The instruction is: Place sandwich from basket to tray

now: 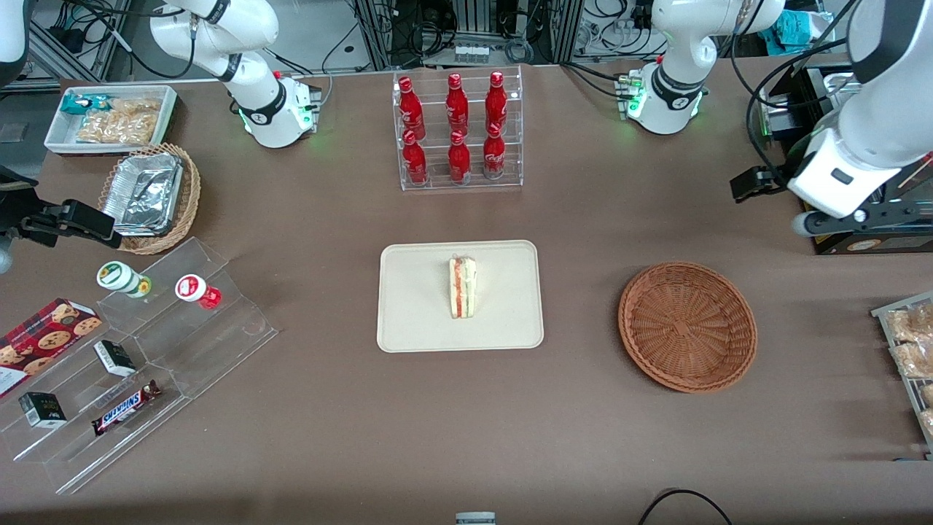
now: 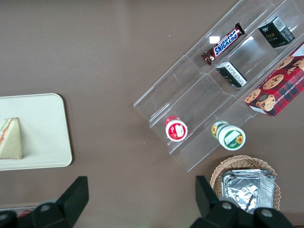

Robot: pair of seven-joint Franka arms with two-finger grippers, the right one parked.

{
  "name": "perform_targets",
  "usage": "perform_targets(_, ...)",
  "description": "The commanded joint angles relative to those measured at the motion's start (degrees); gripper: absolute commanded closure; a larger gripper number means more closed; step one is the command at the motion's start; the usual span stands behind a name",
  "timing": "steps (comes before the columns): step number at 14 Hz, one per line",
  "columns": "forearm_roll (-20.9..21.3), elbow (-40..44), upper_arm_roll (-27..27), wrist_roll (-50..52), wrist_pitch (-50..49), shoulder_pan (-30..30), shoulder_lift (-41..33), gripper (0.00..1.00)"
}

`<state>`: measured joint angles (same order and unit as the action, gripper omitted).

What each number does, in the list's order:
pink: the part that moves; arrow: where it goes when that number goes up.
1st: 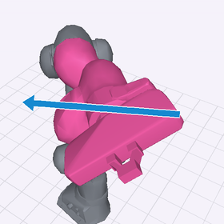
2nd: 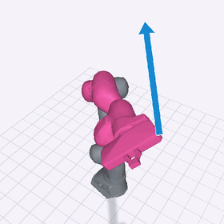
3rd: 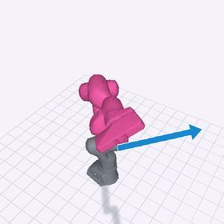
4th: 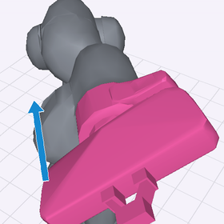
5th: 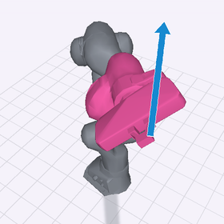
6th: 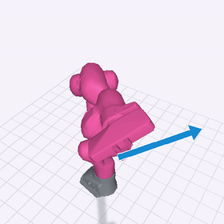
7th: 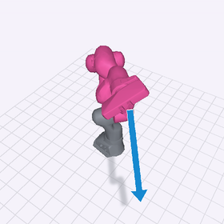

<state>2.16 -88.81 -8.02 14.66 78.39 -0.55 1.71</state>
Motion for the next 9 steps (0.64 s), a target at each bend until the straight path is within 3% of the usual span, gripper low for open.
perform_targets(1, 0.6, 2.7, -0.2, -0.2, -1.1, 0.3, -0.3, 0.00)
perform_targets(9, 0.4, 3.3, -0.2, 0.2, -1.1, 0.4, -0.3, 0.00)
